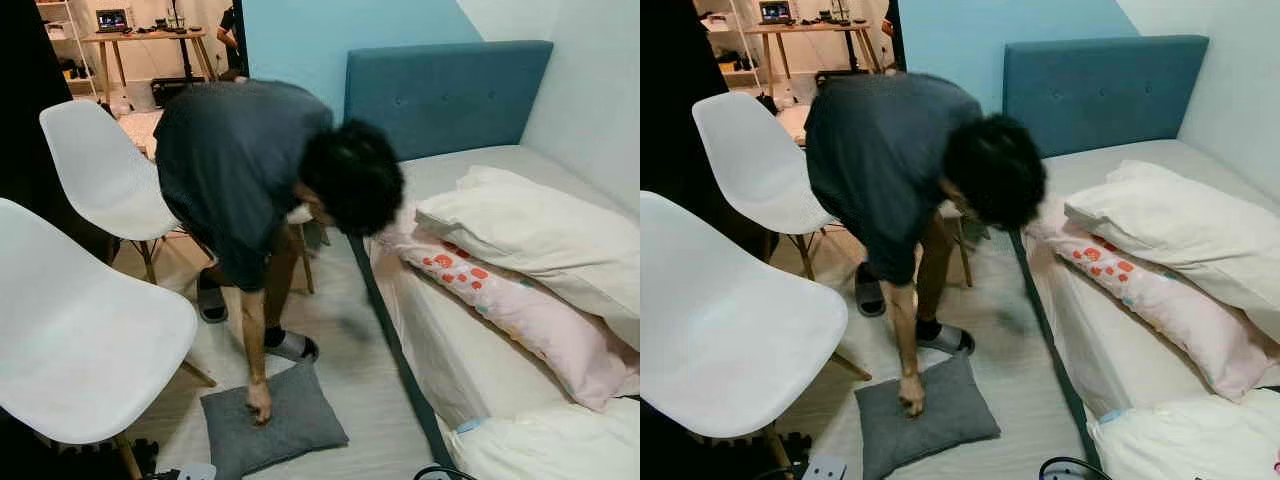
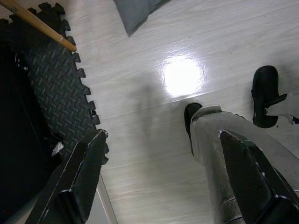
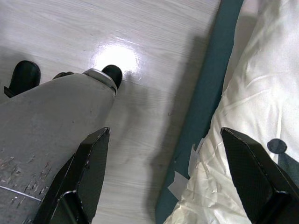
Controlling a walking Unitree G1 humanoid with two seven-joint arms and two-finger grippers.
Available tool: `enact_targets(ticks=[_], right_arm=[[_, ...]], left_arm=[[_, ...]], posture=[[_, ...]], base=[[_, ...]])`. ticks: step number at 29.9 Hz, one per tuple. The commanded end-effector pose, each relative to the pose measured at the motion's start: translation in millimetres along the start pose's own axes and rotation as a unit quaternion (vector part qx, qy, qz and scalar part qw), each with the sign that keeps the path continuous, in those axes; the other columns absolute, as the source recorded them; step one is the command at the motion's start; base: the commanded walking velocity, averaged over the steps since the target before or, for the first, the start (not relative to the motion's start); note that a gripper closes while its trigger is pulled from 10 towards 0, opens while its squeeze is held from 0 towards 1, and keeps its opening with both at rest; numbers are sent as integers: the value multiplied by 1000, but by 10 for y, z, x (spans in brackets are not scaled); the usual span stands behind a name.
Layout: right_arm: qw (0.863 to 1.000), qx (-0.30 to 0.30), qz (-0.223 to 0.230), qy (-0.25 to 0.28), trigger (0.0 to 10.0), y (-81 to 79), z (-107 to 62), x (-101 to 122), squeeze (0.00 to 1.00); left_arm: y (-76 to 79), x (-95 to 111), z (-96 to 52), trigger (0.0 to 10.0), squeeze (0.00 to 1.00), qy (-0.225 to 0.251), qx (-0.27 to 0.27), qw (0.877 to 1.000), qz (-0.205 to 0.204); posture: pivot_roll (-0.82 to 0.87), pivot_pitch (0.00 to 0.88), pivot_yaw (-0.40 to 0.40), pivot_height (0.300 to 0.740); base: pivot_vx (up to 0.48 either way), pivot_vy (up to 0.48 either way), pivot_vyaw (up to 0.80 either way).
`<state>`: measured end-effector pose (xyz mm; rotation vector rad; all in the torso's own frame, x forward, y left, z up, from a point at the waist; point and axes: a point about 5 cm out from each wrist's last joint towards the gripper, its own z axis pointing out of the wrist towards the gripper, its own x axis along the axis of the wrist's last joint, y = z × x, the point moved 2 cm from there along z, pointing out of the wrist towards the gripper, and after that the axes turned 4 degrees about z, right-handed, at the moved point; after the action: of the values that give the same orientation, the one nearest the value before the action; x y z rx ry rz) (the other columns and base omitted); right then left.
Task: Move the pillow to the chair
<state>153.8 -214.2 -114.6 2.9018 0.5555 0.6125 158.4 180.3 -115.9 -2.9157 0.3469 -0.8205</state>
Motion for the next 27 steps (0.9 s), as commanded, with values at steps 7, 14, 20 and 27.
enact_targets(ticks=[7, 14, 20, 27], right_arm=[[1000, 20, -1, -15, 10000, -104, 1, -71, 0], [1000, 25, 2, -10, 10000, -146, 7, -39, 0], [1000, 28, 1, -14, 10000, -186, 7, -60, 0], [1000, 22, 8, -14, 10000, -181, 5, -78, 0]], left_arm=[[15, -27, -3, 10000, 0, -7, -5, 1000, 4], [-18, -16, 0, 10000, 0, -6, -3, 1000, 5], [-84, 20, 5, 10000, 0, -3, 4, 1000, 11], [-92, 16, 3, 10000, 0, -3, 2, 1000, 16]], posture=[[17, 0, 25, 740], [30, 0, 37, 740], [36, 0, 34, 740], [25, 0, 41, 740]], base=[[0, 0, 0], [0, 0, 0], [0, 0, 0], [0, 0, 0]])
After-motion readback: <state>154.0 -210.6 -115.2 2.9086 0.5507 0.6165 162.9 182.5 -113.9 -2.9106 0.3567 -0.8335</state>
